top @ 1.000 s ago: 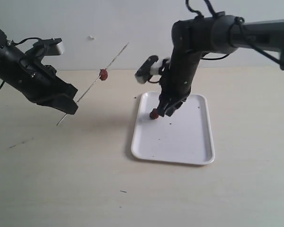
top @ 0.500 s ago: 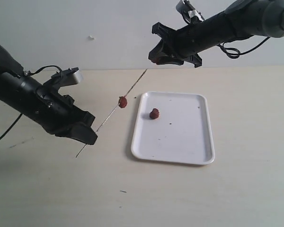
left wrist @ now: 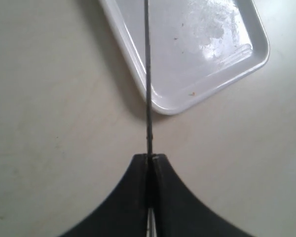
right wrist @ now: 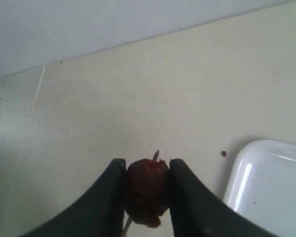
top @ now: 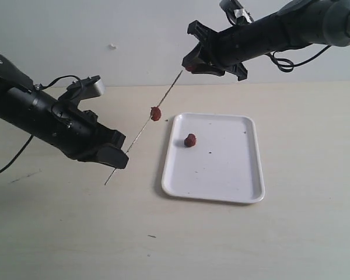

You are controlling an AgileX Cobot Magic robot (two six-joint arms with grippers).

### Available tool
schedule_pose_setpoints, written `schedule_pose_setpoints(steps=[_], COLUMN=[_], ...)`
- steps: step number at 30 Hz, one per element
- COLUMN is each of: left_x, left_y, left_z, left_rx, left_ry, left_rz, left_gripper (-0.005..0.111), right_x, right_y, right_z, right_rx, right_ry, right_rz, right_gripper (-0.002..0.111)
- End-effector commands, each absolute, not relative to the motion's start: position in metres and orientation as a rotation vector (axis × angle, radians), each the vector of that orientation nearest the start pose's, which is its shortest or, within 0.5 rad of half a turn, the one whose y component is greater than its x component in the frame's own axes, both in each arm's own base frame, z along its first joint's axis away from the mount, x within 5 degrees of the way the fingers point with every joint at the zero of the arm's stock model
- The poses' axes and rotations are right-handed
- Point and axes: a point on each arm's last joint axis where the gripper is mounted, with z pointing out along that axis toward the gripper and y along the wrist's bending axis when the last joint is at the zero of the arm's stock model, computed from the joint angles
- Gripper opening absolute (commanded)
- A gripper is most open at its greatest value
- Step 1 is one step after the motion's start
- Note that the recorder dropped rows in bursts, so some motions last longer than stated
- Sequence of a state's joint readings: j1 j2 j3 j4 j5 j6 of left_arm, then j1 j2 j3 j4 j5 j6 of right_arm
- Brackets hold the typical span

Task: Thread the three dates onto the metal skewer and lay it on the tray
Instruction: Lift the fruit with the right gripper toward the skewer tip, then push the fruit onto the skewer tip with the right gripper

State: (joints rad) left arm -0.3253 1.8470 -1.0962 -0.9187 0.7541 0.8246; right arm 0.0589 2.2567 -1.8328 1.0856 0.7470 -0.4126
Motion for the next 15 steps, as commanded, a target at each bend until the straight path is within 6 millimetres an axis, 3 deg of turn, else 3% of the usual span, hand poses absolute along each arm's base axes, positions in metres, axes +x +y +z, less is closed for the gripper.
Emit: schedule_pose_setpoints(steps=[1,8,15], left_x=[0.316,0.320,0.316], left_y=[-0.163,-0.163,-0.172], left_z=[0.179,0.180,0.181], left_rx=[0.689,0.664,0.739], left_ry=[2.621,2.591,2.554], left_rz=[-0.891,-0.874,-0.897], left_gripper=[0.000,0.000,0.000], right_x=[0.506,0.506,0.507], right_y=[0.080,0.081,0.083], right_z=[0.212,0.209,0.194], right_rx=[0.249,0.244,0.240], right_ry=[2.289,2.300,2.326], right_rz=[0.997,1.002,1.023], right_gripper=[0.030,0.030,0.030])
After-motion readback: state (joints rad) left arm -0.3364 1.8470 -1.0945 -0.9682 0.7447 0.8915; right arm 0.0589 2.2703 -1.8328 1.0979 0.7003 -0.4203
